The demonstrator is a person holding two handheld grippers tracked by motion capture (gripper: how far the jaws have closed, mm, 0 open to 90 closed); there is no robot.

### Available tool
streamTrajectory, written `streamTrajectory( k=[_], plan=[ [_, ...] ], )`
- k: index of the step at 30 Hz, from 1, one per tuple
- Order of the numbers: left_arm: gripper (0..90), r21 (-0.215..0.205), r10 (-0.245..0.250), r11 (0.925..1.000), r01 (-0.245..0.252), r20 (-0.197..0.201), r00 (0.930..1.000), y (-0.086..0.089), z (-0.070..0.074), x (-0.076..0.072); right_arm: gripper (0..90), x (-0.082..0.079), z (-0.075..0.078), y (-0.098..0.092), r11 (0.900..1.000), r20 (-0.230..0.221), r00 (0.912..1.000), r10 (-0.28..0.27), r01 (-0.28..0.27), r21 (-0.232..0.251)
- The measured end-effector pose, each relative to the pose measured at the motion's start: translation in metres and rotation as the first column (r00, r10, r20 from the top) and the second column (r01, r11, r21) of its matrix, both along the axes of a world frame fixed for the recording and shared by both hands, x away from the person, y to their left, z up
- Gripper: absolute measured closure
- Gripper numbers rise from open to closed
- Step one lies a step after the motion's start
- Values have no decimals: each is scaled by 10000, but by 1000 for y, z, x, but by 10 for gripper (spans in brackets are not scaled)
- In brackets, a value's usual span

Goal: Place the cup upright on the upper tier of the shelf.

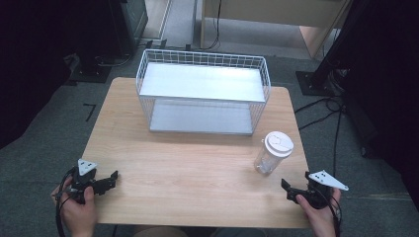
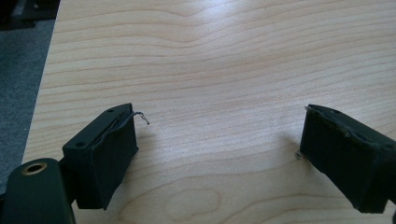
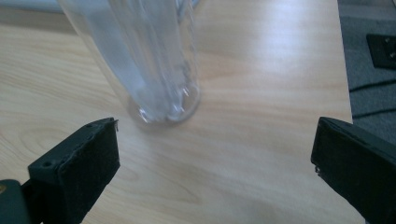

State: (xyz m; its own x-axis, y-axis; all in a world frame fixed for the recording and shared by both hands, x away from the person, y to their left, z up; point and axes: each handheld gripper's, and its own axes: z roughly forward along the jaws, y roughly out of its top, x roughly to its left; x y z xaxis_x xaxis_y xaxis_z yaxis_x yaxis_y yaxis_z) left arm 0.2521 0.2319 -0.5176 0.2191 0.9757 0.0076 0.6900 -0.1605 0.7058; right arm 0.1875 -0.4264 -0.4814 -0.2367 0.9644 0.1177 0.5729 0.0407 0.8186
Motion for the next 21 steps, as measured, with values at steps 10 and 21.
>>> streamTrajectory(
  k=[10, 21],
  plan=[
    [113, 11, -4, 10000, 4, -4, 10000, 0, 0, 0, 7, 10, 18, 28, 9961, 584, 9967, 563, -600, 644],
    [112, 8, -13, 10000, 13, -8, 10000, 0, 0, 0, 7, 29, 24, 48, 9973, 712, 9959, 560, -591, 435]
  ],
)
